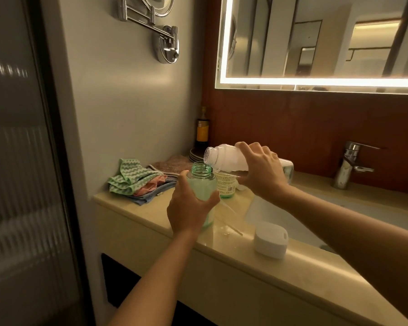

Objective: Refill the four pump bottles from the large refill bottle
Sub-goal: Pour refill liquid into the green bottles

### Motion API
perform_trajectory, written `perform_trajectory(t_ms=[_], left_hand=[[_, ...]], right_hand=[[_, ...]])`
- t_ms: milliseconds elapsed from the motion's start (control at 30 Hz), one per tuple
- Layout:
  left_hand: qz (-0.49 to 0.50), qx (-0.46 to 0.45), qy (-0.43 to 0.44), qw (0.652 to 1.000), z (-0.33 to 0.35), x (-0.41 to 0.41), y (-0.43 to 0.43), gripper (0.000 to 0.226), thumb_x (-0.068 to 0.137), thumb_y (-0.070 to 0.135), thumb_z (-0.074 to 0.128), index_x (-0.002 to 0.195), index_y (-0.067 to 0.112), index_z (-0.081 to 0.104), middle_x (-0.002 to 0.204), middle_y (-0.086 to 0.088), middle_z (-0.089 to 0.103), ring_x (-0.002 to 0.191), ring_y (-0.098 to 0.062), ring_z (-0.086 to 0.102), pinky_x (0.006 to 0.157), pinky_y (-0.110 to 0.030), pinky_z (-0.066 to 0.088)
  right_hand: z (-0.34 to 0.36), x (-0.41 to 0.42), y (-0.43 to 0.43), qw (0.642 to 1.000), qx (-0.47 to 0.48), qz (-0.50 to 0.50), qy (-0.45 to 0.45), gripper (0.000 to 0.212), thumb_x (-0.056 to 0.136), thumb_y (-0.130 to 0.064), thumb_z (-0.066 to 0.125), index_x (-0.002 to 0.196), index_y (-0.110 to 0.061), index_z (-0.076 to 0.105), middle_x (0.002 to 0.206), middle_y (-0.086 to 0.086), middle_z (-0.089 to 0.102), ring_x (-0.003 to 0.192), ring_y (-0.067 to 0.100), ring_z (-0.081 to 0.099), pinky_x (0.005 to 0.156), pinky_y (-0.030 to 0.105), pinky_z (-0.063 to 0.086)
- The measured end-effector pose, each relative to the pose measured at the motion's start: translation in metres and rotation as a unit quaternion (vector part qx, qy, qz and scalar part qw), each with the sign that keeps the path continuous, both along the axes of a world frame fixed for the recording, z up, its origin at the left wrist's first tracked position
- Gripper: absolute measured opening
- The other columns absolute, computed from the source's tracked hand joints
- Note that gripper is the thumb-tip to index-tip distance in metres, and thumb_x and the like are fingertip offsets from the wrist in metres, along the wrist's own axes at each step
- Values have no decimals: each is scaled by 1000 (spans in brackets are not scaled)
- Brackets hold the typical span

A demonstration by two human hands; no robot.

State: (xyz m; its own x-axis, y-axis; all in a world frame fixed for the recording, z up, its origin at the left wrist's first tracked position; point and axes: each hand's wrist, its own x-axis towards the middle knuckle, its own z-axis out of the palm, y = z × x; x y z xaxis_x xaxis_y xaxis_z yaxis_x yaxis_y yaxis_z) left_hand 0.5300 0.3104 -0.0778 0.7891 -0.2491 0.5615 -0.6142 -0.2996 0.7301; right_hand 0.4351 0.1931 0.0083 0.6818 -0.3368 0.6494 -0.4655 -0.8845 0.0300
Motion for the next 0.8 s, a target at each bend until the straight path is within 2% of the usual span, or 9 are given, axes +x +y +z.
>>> perform_trajectory(t_ms=[800], left_hand=[[-3, 3, -4, 1000, 1, 0, -1, 86, 69, 60, 67, 136, 21, 28, 130, -2, 51, 110, -18, 53, 73, -23, 40]], right_hand=[[5, 1, 0, 998, -59, -15, 10, 64, 78, -23, 71, 132, -20, 38, 122, 9, 49, 111, 27, 46, 99, 43, 35]])
